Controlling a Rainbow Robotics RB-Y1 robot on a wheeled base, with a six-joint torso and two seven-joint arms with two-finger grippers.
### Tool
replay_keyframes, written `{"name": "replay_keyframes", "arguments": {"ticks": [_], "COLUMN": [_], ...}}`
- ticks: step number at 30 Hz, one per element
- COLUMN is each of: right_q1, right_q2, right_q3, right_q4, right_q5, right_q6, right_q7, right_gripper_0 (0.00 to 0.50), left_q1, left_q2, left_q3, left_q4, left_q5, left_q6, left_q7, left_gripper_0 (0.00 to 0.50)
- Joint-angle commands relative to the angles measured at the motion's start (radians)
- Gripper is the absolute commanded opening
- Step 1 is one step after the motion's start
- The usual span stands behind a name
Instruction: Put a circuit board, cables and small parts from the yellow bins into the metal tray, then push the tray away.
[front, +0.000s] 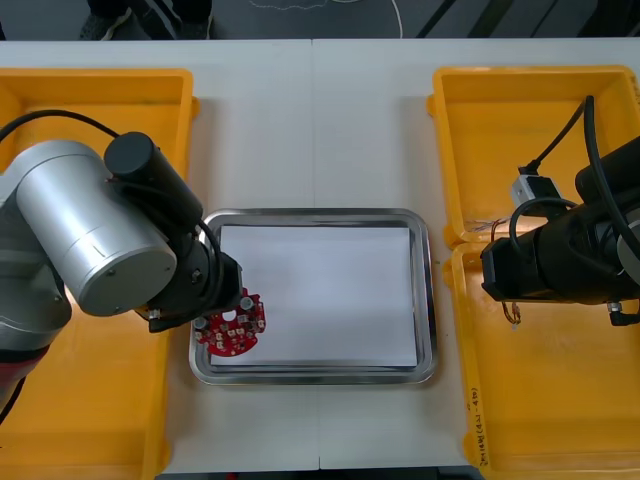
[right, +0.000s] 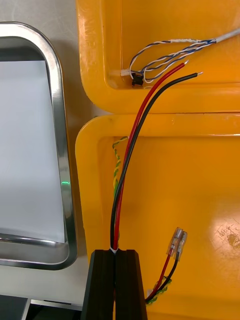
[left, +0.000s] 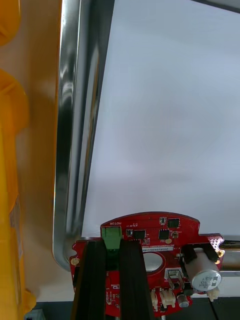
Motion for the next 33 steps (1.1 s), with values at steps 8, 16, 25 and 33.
{"name": "replay_keyframes", "arguments": {"ticks": [8, 16, 25, 33], "right_q1": [0.0, 0.0, 0.0, 0.0], "right_q2": [0.011, 0.011, 0.011, 0.01], "right_q3": [0.009, 0.009, 0.009, 0.009], "right_q4": [-0.009, -0.009, -0.009, -0.009], "right_q5": [-0.002, -0.005, -0.002, -0.005], "right_q6": [0.005, 0.005, 0.005, 0.005], "right_q7": [0.02, 0.02, 0.021, 0.021], "right_gripper_0": [0.0, 0.0, 0.0, 0.0], "left_q1": [-0.034, -0.032, -0.029, -0.008], "left_q2": [-0.06, -0.09, -0.104, -0.116], "left_q3": [-0.069, -0.07, -0.07, -0.07], "left_q4": [0.074, 0.124, 0.144, 0.146], "left_q5": [-0.07, -0.105, -0.116, -0.138], "left_q6": [0.007, -0.046, -0.081, -0.106], "left_q7": [-0.067, -0.144, -0.163, -0.182], "left_gripper_0": [0.0, 0.0, 0.0, 0.0]}}
